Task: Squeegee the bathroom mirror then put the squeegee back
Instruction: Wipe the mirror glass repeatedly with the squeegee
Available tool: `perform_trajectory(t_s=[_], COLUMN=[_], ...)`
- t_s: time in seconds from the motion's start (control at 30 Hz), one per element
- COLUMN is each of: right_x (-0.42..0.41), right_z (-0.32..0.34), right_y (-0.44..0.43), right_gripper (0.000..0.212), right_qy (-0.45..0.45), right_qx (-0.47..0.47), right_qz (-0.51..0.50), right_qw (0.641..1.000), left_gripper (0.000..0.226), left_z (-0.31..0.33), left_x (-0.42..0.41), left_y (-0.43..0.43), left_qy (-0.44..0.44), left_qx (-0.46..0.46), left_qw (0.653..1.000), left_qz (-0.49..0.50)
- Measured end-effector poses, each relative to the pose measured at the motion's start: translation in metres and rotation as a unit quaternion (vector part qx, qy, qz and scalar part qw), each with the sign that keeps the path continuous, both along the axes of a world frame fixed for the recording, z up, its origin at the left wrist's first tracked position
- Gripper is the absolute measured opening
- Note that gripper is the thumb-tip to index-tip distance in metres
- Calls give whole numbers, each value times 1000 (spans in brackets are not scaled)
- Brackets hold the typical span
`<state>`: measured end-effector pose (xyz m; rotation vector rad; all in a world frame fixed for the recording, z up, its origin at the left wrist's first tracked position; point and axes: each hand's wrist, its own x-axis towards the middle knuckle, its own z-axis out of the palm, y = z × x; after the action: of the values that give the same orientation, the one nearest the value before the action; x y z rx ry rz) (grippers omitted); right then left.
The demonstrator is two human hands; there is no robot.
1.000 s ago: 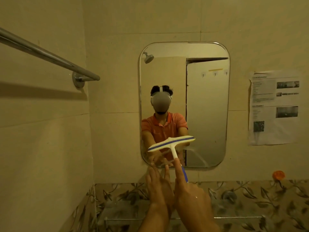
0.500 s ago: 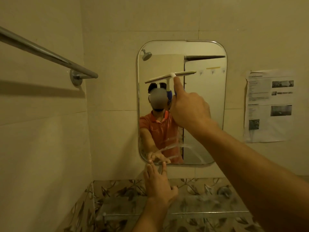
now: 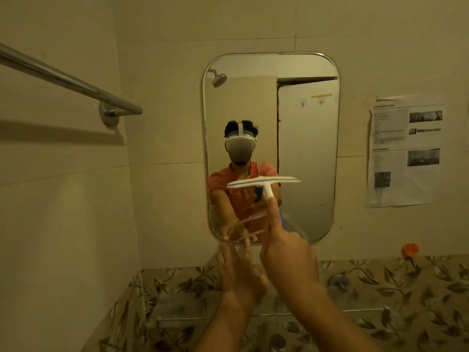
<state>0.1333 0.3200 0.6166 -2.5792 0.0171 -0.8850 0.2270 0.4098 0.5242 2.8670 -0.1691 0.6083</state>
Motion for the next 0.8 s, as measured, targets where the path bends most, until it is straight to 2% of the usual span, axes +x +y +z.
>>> perform_trajectory(t_s=[0.13, 0.33, 0.47, 0.57, 0.67, 0.8], right_x=[1, 3, -10, 4, 23, 23], right_z=[-31, -42, -5, 36, 54, 26], right_y=[0, -2, -10, -21, -27, -22], right_gripper=[87, 90, 80, 74, 70, 82], right_qy=[29, 51, -27, -94, -85, -73], right_qx=[-9, -19, 5, 39, 34, 0], right_qz=[-26, -21, 20, 16, -18, -39], right_qw=[999, 998, 999, 995, 996, 997], left_gripper=[111, 114, 104, 99, 99, 101], left_z=[4, 8, 8, 12, 12, 8], left_x=[1, -1, -6, -11, -10, -6], left_y=[1, 0, 2, 1, 0, 1], left_qy=[32, 49, 8, 17, 3, -7], left_qx=[26, 83, 41, 27, 60, 61], left_qw=[999, 995, 999, 999, 998, 998], left_qz=[-3, 19, 6, -4, 19, 17])
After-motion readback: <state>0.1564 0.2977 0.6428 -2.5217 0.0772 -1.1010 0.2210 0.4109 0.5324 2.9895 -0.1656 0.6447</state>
